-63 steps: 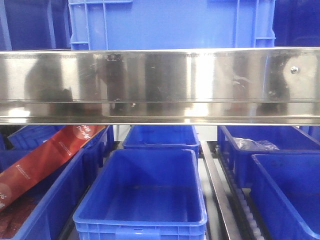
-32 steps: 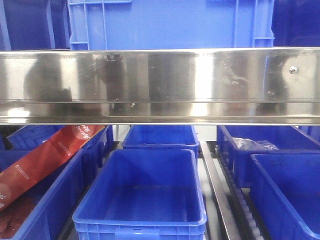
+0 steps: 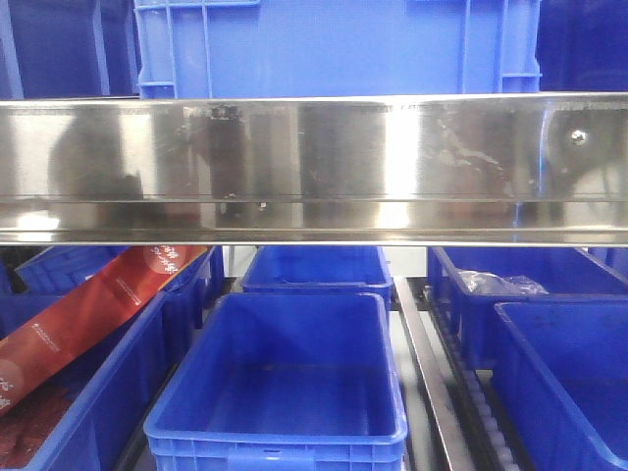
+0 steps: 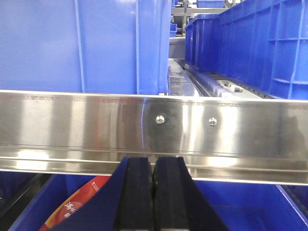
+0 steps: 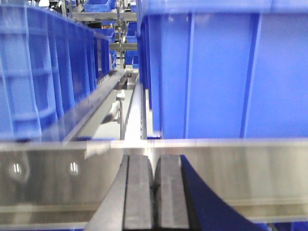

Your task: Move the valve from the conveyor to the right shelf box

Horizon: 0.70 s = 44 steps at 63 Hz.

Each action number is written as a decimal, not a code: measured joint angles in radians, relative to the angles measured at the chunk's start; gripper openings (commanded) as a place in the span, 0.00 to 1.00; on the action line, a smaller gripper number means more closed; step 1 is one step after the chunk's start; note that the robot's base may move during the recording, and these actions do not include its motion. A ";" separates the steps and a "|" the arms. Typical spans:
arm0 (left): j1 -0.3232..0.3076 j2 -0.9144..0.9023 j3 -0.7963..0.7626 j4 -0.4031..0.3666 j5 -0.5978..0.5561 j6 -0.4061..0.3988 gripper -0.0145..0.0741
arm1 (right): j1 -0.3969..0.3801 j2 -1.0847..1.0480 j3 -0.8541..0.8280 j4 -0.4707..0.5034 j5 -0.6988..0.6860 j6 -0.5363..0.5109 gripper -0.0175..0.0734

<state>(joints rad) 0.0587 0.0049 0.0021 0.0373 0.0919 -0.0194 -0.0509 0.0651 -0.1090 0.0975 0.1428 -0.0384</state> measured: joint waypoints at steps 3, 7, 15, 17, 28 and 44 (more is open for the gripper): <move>0.000 0.000 0.000 0.000 0.000 0.000 0.04 | 0.000 -0.031 0.035 0.000 -0.006 0.002 0.01; 0.000 0.000 0.000 0.000 0.000 0.000 0.04 | 0.000 -0.052 0.076 0.000 -0.019 0.002 0.01; 0.000 0.000 0.000 0.000 0.000 0.000 0.04 | 0.000 -0.059 0.106 0.000 -0.034 0.004 0.01; 0.000 0.000 0.000 0.000 0.000 0.000 0.04 | 0.000 -0.060 0.106 0.000 -0.034 0.004 0.01; 0.000 0.000 0.000 0.000 0.000 0.000 0.04 | 0.000 -0.061 0.108 -0.015 -0.034 0.004 0.01; 0.000 0.000 0.000 0.000 0.000 0.000 0.04 | 0.000 -0.061 0.108 -0.017 -0.034 0.004 0.01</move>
<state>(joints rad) 0.0587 0.0049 0.0021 0.0373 0.0919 -0.0194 -0.0509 0.0039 -0.0008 0.0803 0.1086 -0.0346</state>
